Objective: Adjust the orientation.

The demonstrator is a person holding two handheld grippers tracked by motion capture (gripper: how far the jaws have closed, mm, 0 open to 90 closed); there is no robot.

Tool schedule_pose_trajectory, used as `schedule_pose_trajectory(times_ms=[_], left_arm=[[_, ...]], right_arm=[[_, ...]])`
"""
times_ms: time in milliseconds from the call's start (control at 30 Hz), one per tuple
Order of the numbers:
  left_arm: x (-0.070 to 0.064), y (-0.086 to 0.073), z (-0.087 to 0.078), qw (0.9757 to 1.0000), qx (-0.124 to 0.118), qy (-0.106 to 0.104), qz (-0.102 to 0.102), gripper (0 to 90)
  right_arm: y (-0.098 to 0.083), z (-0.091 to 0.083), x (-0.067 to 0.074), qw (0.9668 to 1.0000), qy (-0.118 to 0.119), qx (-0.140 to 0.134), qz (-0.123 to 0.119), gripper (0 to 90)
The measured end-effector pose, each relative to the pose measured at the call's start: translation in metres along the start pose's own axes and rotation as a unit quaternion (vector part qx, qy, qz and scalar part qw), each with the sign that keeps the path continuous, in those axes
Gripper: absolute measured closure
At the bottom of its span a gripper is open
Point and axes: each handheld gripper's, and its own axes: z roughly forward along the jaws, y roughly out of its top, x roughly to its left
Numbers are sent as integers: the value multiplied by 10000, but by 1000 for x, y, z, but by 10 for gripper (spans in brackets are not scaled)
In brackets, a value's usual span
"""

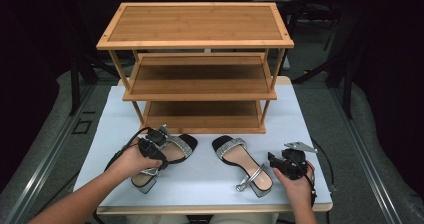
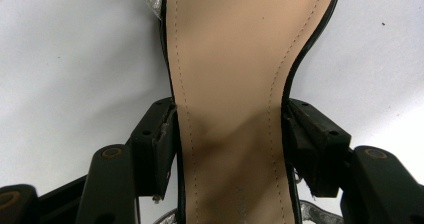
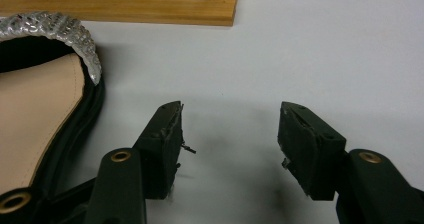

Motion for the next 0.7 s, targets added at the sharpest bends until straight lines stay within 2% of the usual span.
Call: schedule_pose_trajectory(times_ms=[333, 467, 700], left_arm=[[1, 0, 0, 10000, -2, -48, -32, 410], [3, 1, -1, 9999, 93, -78, -77, 410], [10, 6, -10, 9994, -86, -169, -281, 411]], right_arm=[[0, 1, -1, 10000, 26, 1, 18, 430], [0, 1, -1, 10000, 27, 0, 23, 430], [0, 1, -1, 10000, 24, 2, 26, 430]])
